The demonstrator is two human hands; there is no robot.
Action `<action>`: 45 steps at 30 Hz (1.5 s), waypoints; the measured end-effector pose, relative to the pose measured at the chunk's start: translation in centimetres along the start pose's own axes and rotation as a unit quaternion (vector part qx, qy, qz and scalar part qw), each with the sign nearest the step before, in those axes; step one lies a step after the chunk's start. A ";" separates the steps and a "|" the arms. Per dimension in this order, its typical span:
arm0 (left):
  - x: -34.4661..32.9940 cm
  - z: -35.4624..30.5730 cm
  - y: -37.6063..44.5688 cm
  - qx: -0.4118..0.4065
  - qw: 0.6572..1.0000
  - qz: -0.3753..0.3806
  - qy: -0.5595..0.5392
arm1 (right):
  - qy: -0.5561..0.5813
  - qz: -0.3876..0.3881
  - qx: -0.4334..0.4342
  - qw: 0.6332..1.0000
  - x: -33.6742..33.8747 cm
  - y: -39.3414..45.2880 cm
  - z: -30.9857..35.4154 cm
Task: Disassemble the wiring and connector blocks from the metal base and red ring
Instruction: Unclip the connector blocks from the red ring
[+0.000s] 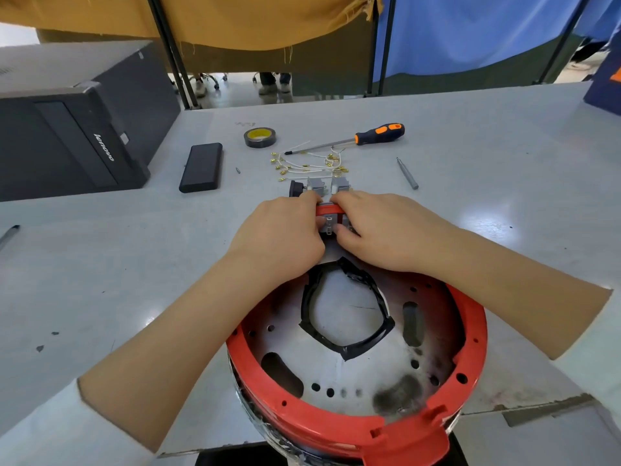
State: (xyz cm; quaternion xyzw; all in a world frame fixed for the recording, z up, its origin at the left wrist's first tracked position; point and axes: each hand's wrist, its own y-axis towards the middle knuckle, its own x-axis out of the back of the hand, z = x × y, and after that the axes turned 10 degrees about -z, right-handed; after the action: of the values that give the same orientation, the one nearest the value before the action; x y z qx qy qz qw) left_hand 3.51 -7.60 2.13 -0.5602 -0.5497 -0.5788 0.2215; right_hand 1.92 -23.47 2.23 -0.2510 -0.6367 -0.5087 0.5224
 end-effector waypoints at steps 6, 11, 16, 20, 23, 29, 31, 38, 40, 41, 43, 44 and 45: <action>0.2 0.4 0.0 -0.023 0.998 0.024 -0.061 | 0.005 0.013 -0.004 1.000 0.5 -0.1 0.1; 0.1 0.4 0.2 -0.042 0.999 0.019 -0.012 | -0.009 0.057 -0.012 0.998 0.6 0.5 0.1; 0.1 0.5 0.4 -0.065 0.998 0.022 0.012 | -0.022 0.052 0.003 0.998 0.3 0.5 0.0; 0.1 0.4 0.3 -0.073 0.997 0.031 0.015 | -0.024 0.041 0.009 0.999 0.2 0.3 0.0; 0.0 0.3 0.4 -0.060 0.998 0.019 0.032 | -0.028 0.024 0.011 0.999 0.1 0.1 0.0; 0.0 -0.4 0.3 -0.039 0.996 0.014 0.078 | -0.046 0.005 0.013 0.999 0.0 -0.2 0.2; 0.0 -0.5 0.3 -0.031 0.996 0.011 0.084 | -0.053 -0.001 0.020 0.998 -0.2 -0.2 0.3; 0.3 -0.9 0.1 -0.011 0.997 0.009 0.079 | -0.057 -0.014 0.023 0.998 -0.2 -0.3 0.3; 0.3 -0.9 0.0 -0.008 0.997 0.009 0.077 | -0.058 -0.010 0.023 0.998 -0.1 -0.3 0.3; 0.3 -0.9 0.0 -0.007 0.997 0.012 0.073 | -0.054 -0.005 0.021 0.998 -0.1 -0.2 0.3; 0.3 -0.6 -0.1 -0.012 0.998 0.020 0.050 | -0.042 0.009 0.013 0.999 0.1 -0.2 0.3; 0.2 -0.4 0.0 -0.016 0.999 0.025 0.034 | -0.037 0.017 0.007 0.999 0.2 -0.1 0.3; 0.2 -0.3 0.0 -0.018 0.999 0.029 0.017 | -0.033 0.024 0.002 0.999 0.3 -0.1 0.3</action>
State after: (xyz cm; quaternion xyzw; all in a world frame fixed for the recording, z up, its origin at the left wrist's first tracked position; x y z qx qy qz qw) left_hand 3.32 -7.76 2.36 -0.5696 -0.5188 -0.5915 0.2378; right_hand 1.59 -23.31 2.42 -0.2819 -0.6486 -0.4864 0.5131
